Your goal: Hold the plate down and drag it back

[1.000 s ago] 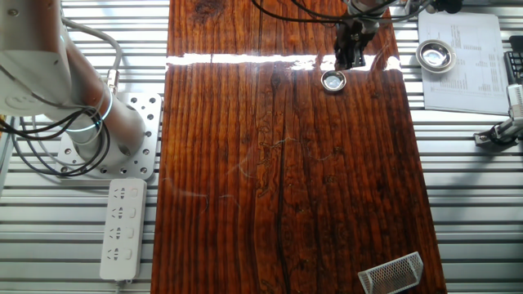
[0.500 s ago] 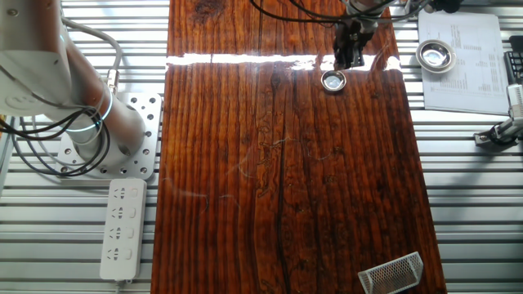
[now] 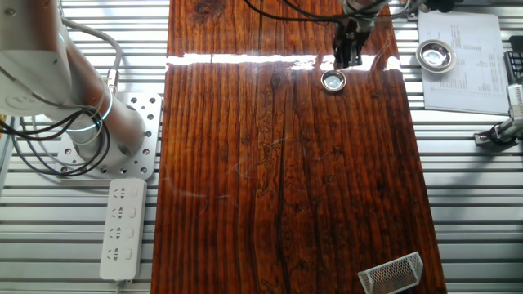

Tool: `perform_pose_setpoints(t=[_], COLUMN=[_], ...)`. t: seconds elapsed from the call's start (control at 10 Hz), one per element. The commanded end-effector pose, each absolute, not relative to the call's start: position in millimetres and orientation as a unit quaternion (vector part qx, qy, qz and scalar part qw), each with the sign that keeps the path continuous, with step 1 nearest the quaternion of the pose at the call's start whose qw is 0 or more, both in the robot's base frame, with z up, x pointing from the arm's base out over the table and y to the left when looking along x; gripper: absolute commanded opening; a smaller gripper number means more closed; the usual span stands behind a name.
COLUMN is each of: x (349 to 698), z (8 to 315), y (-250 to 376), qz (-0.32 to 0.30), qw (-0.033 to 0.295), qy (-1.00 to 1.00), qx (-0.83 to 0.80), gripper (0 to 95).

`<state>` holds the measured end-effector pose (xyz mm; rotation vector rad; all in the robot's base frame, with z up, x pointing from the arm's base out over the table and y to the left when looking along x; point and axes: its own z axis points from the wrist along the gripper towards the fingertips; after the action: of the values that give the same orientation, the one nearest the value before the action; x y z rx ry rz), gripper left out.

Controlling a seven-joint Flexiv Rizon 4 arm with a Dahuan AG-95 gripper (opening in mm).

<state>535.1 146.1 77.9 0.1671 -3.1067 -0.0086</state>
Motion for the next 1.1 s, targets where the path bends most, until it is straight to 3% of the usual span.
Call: perform_pose_setpoints(t=[0.1,1.1], x=[536.0,535.8], z=[77.9,78.4], y=[146.5,146.7], qz=[-0.005,-0.006], qw=[0.014,0.014], qy=[-0.998,-0.997], qx=[0.055,0.075], gripper=[0.0,0.0])
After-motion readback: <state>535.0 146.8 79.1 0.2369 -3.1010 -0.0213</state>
